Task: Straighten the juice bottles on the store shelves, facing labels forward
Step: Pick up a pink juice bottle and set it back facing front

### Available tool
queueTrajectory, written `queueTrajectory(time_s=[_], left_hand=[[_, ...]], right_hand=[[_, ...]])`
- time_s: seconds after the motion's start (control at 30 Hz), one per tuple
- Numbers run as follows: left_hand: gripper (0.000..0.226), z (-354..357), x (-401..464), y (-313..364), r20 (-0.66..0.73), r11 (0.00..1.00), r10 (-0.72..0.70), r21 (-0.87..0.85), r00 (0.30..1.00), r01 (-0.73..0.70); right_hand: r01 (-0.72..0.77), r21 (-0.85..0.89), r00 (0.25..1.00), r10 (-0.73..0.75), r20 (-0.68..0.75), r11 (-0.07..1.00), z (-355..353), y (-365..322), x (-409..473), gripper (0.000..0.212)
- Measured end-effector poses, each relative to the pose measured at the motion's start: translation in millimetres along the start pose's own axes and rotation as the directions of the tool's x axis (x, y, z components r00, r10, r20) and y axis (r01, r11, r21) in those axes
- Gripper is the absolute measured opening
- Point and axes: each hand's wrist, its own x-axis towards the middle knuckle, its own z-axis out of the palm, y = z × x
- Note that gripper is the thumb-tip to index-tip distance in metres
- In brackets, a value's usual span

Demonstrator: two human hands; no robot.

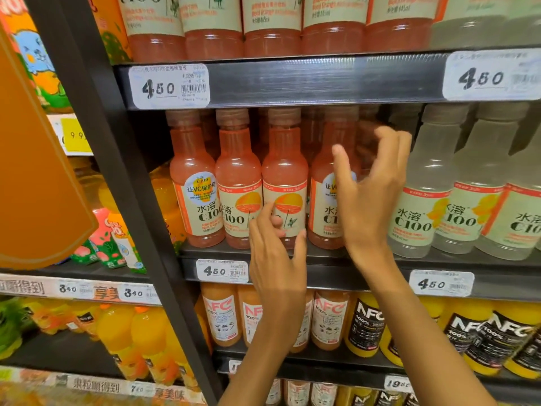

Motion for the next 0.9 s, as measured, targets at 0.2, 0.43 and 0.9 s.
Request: queueTrajectory(time_s=[0.2, 0.43, 0.9], left_hand=[[0.061, 2, -5, 8, 0.086, 0.995, 0.011, -0.097, 0.996, -0.003], [0.071, -4, -24, 20, 0.214, 0.958, 0.052, -0.286, 0.975, 0.011], [0.065, -38, -64, 38, 0.865, 0.618, 0.012, -0.401, 0.502, 0.676]], right_hand=[[-0.291, -0.131, 0.889, 0.319, 0.33, 0.948, 4, 11, 11, 0.037], [-0.493, 0.348, 0.858, 0.38, 0.346, 0.797, -31, -5, 10, 0.026], [-0.939, 0.317, 0.335, 0.141, 0.932, 0.134, -73, 3, 28, 0.044]])
